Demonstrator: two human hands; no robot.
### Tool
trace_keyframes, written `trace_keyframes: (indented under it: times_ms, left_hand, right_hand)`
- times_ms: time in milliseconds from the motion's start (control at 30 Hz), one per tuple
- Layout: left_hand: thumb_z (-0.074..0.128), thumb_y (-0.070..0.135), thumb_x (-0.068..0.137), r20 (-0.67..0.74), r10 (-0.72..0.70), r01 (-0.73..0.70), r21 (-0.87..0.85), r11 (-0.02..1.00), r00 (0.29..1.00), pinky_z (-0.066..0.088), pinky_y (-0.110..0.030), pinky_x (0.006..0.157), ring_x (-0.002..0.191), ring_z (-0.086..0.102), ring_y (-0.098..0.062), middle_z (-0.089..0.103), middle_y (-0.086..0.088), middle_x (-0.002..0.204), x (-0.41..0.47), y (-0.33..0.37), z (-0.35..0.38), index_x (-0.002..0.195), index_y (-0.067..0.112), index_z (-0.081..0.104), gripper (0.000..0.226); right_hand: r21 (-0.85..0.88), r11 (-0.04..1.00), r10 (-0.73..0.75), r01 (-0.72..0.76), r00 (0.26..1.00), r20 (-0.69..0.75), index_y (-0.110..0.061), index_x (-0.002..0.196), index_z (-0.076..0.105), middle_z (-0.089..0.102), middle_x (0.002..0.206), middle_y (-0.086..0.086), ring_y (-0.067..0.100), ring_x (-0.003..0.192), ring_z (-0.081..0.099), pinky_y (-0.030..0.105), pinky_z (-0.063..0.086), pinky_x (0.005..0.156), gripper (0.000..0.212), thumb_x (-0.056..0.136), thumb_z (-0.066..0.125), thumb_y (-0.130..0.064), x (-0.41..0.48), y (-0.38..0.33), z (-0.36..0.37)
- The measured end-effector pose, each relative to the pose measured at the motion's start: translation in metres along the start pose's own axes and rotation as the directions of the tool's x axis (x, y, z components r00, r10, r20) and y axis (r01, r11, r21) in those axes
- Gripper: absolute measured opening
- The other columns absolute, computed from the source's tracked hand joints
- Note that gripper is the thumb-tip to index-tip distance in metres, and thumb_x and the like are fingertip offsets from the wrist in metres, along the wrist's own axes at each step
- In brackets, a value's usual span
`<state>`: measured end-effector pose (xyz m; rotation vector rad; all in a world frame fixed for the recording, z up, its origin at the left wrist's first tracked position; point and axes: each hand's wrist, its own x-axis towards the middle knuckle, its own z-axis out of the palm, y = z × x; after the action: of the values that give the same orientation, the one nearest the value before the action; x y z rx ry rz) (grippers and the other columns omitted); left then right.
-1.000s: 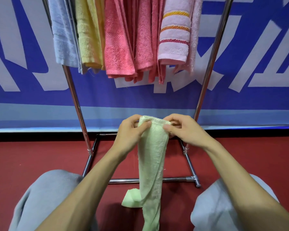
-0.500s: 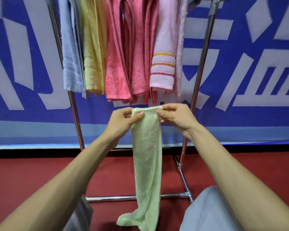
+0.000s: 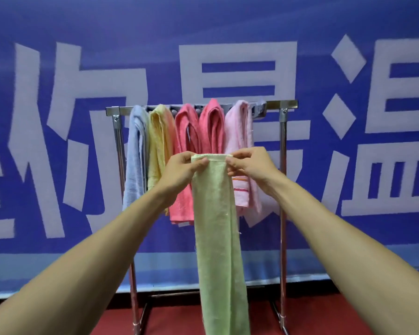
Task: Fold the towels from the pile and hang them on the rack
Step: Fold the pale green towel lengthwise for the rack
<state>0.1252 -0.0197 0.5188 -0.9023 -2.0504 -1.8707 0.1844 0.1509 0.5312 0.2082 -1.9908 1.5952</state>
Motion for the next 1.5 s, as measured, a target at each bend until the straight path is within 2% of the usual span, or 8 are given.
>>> trace_keyframes:
  times_ms: [233,367,500,767,967,1233,1367,1500]
  left_hand:
    - [0.062,0.018,0.091,-0.081,0.167,-0.174,-0.080,0.982,0.983,0.046,-0.014,0.057,0.066,0.060,-0.001,0.063,0.003,0.078,0.006,0.053,-0.010,0.082,0.017,0.064,0.009]
    - [0.061,0.015,0.090,-0.008,0.113,-0.112,0.073,0.991,0.994,0.041,-0.018,0.058,0.067,0.050,-0.009,0.056,0.002,0.071,-0.003,0.038,-0.011,0.074,0.016,0.060,0.017]
    - [0.062,0.016,0.090,-0.096,0.150,-0.155,-0.048,0.987,0.984,0.045,-0.023,0.065,0.073,0.052,-0.010,0.059,-0.001,0.080,-0.002,0.032,-0.007,0.082,0.015,0.062,0.009]
    - [0.067,0.018,0.087,-0.072,0.084,-0.094,-0.145,0.985,0.994,0.051,-0.021,0.063,0.073,0.063,-0.009,0.070,-0.001,0.082,-0.005,0.036,-0.002,0.092,0.010,0.073,0.012]
    - [0.067,0.016,0.086,-0.091,0.039,-0.054,-0.167,0.984,0.995,0.048,-0.016,0.053,0.061,0.064,-0.001,0.071,0.006,0.071,-0.006,0.047,0.006,0.088,0.010,0.073,0.008]
    - [0.071,0.016,0.082,-0.128,-0.188,0.143,-0.301,0.943,0.974,0.044,-0.018,0.052,0.063,0.061,-0.009,0.070,0.002,0.077,-0.009,0.028,0.017,0.086,0.011,0.072,0.005]
    - [0.074,0.010,0.078,-0.177,-0.363,0.255,-0.444,0.859,0.915,0.046,-0.033,0.070,0.076,0.058,-0.021,0.064,-0.010,0.085,-0.004,0.002,0.015,0.082,0.006,0.066,0.010]
    - [0.074,0.011,0.078,-0.185,-0.486,0.353,-0.481,0.803,0.854,0.046,-0.033,0.066,0.067,0.055,-0.020,0.060,-0.010,0.079,-0.002,-0.036,0.010,0.076,0.009,0.060,0.014]
  right_hand:
    - [-0.172,0.934,-0.329,0.314,0.942,-0.069,-0.002,0.099,0.072,0.065,0.068,-0.007,-0.004,0.056,0.057,0.012,0.048,0.060,0.016,0.084,0.070,-0.007,0.011,-0.059,-0.006]
    - [-0.415,0.871,-0.287,0.262,0.958,0.002,-0.005,0.096,0.075,0.072,0.085,0.003,0.006,0.077,0.060,0.017,0.047,0.073,0.014,0.084,0.071,-0.013,0.004,-0.043,-0.002]
    - [-0.285,0.919,-0.318,0.274,0.940,-0.121,-0.004,0.097,0.073,0.065,0.072,-0.009,0.002,0.066,0.057,0.023,0.050,0.074,0.016,0.083,0.072,-0.010,0.008,-0.035,0.004]
    - [0.016,0.987,-0.157,0.158,0.986,-0.053,0.003,0.102,0.068,0.067,0.089,0.012,0.018,0.079,0.062,0.024,0.056,0.074,0.016,0.089,0.064,-0.005,0.001,-0.029,0.000]
    - [0.159,0.986,-0.038,0.043,0.999,-0.037,0.000,0.094,0.065,0.064,0.077,0.010,0.014,0.060,0.062,0.025,0.056,0.061,0.014,0.091,0.061,-0.013,-0.002,-0.024,-0.002]
    - [0.225,0.939,0.227,-0.261,0.960,0.164,-0.004,0.099,0.064,0.066,0.071,0.002,0.012,0.063,0.063,0.028,0.052,0.064,0.047,0.099,0.039,-0.044,-0.023,0.017,0.006]
    - [0.131,0.962,0.208,-0.239,0.954,0.216,0.002,0.105,0.066,0.069,0.096,0.013,0.025,0.087,0.058,0.038,0.043,0.080,0.039,0.096,0.054,-0.034,-0.035,0.057,0.009]
    - [0.012,0.991,0.130,-0.136,0.967,0.220,-0.004,0.095,0.069,0.070,0.082,0.002,0.008,0.072,0.062,0.028,0.051,0.066,0.010,0.089,0.065,-0.011,-0.056,0.098,0.023]
